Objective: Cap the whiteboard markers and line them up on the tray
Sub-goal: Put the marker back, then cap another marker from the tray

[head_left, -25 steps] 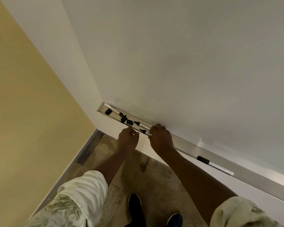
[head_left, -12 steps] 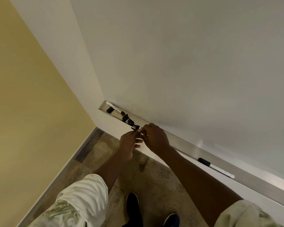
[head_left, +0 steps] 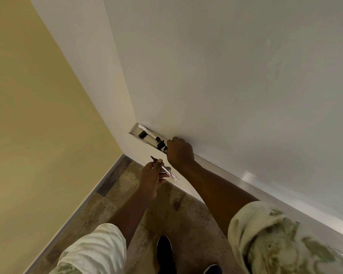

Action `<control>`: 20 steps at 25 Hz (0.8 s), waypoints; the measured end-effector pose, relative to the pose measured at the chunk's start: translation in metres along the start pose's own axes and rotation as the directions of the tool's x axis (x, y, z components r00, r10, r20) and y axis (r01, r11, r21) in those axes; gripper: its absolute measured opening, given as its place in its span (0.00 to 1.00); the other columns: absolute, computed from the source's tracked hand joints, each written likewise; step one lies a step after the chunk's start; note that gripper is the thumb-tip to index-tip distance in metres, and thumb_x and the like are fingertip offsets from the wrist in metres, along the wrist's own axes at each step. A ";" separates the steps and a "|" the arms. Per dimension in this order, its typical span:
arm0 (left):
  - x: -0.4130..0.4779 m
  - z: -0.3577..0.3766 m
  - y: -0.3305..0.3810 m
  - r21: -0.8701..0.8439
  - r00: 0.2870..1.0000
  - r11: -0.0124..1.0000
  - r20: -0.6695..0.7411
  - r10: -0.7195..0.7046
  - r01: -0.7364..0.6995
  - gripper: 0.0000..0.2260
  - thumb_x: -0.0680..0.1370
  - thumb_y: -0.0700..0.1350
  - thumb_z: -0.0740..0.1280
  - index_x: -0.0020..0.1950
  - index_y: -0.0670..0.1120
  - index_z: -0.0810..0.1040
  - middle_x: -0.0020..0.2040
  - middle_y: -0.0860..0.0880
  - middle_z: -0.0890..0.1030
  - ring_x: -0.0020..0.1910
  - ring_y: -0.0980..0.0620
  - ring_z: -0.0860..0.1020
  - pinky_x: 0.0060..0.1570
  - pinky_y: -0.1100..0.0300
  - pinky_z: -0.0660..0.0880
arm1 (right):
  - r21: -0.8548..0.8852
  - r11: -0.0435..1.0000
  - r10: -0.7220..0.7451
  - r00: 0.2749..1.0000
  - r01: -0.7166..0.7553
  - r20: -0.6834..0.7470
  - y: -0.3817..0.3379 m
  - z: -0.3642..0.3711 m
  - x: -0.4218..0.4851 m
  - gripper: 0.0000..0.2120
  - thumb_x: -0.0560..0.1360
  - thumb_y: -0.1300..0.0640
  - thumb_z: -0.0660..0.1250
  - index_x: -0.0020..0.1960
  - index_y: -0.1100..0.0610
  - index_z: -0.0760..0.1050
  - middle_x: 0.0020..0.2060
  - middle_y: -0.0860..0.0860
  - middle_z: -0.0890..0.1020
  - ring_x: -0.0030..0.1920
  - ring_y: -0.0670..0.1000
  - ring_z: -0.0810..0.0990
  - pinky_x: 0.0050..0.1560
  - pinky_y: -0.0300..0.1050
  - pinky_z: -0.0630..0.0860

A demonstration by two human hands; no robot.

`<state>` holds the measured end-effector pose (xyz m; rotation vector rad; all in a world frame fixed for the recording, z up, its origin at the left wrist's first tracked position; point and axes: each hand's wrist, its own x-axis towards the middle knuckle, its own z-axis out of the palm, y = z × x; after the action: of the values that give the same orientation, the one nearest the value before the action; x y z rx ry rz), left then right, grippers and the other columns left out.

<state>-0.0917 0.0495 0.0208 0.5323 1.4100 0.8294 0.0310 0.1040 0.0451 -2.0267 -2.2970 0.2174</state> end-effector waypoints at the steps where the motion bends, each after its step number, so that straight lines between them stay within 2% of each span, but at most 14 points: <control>1: -0.001 -0.004 0.000 0.012 1.000 1.000 -0.004 0.008 -0.008 0.11 0.80 0.50 0.66 0.52 0.41 0.79 0.42 0.44 0.87 0.35 0.50 0.85 0.36 0.57 0.80 | -0.036 0.999 -0.007 1.000 0.008 0.003 -0.002 0.002 0.002 0.07 0.79 0.58 0.62 0.54 0.58 0.75 0.52 0.56 0.79 0.51 0.57 0.79 0.44 0.47 0.71; 3: -0.005 -0.011 0.001 0.039 1.000 0.999 -0.014 0.028 -0.027 0.11 0.80 0.49 0.66 0.51 0.40 0.79 0.39 0.45 0.87 0.31 0.53 0.84 0.29 0.63 0.78 | -0.103 0.995 -0.015 1.000 0.015 0.000 -0.005 0.007 0.005 0.08 0.78 0.60 0.60 0.54 0.59 0.76 0.52 0.57 0.80 0.50 0.57 0.79 0.43 0.47 0.70; 6: -0.012 -0.017 0.001 0.085 0.998 0.995 -0.042 0.052 -0.048 0.11 0.81 0.48 0.65 0.51 0.40 0.79 0.34 0.49 0.87 0.27 0.56 0.81 0.26 0.66 0.77 | -0.153 0.988 -0.011 1.000 0.011 -0.001 -0.007 0.011 0.008 0.08 0.77 0.61 0.60 0.53 0.59 0.75 0.51 0.56 0.79 0.49 0.56 0.79 0.42 0.47 0.70; 8: -0.015 -0.019 0.002 0.112 0.996 0.992 -0.059 0.062 -0.055 0.12 0.81 0.48 0.65 0.51 0.39 0.80 0.30 0.52 0.85 0.25 0.58 0.80 0.25 0.67 0.76 | -0.184 0.983 0.000 1.000 -0.004 -0.023 -0.007 0.010 0.005 0.07 0.77 0.60 0.61 0.53 0.58 0.75 0.50 0.55 0.80 0.48 0.55 0.79 0.42 0.46 0.72; 10: -0.018 -0.016 0.004 0.149 0.995 0.987 -0.071 0.072 -0.060 0.13 0.81 0.49 0.65 0.52 0.39 0.80 0.29 0.52 0.84 0.25 0.59 0.80 0.26 0.65 0.76 | -0.192 0.981 0.002 0.997 -0.018 -0.083 -0.009 0.003 -0.002 0.05 0.75 0.58 0.65 0.50 0.57 0.76 0.44 0.53 0.81 0.43 0.52 0.80 0.38 0.43 0.74; 12: -0.022 -0.010 0.009 0.194 0.993 0.978 -0.075 0.096 -0.080 0.13 0.81 0.49 0.65 0.52 0.39 0.81 0.32 0.52 0.84 0.27 0.58 0.81 0.31 0.63 0.76 | -0.122 0.991 0.038 0.981 -0.061 -0.188 -0.008 -0.010 -0.011 0.06 0.74 0.55 0.69 0.48 0.57 0.77 0.40 0.53 0.82 0.39 0.51 0.81 0.35 0.43 0.75; 14: -0.030 -0.002 0.017 0.249 0.988 0.961 -0.063 0.138 -0.119 0.14 0.81 0.51 0.64 0.53 0.41 0.82 0.34 0.49 0.83 0.28 0.56 0.80 0.33 0.63 0.77 | 0.072 0.996 0.064 0.973 -0.049 -0.222 0.001 -0.022 -0.020 0.09 0.78 0.54 0.65 0.54 0.59 0.75 0.44 0.55 0.81 0.43 0.53 0.80 0.39 0.45 0.77; 16: -0.043 0.004 0.029 0.343 0.978 0.919 -0.012 0.210 -0.193 0.14 0.81 0.53 0.64 0.54 0.45 0.82 0.33 0.48 0.81 0.27 0.55 0.77 0.29 0.64 0.74 | 0.350 0.936 0.099 0.976 -0.026 -0.193 0.015 -0.042 -0.038 0.09 0.80 0.54 0.64 0.56 0.58 0.75 0.45 0.52 0.80 0.43 0.50 0.79 0.42 0.43 0.78; 18: -0.059 0.009 0.041 0.441 0.952 0.845 0.098 0.292 -0.304 0.15 0.82 0.54 0.62 0.56 0.46 0.82 0.30 0.49 0.77 0.24 0.55 0.73 0.28 0.61 0.72 | 0.629 0.773 0.201 0.972 -0.079 -0.125 0.031 -0.065 -0.064 0.05 0.80 0.55 0.65 0.54 0.55 0.75 0.41 0.46 0.80 0.37 0.45 0.78 0.40 0.38 0.75; 20: -0.081 0.016 0.051 0.508 0.915 0.762 0.217 0.339 -0.403 0.14 0.82 0.54 0.60 0.56 0.49 0.82 0.28 0.52 0.75 0.24 0.56 0.71 0.31 0.59 0.71 | 0.845 0.503 0.305 0.952 -0.183 0.025 0.047 -0.088 -0.100 0.04 0.81 0.57 0.63 0.52 0.52 0.77 0.36 0.43 0.80 0.35 0.46 0.76 0.36 0.39 0.73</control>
<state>-0.0818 0.0210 0.1132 1.3204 1.4517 0.6809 0.1027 0.0160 0.1287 -1.6913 -1.3177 0.9723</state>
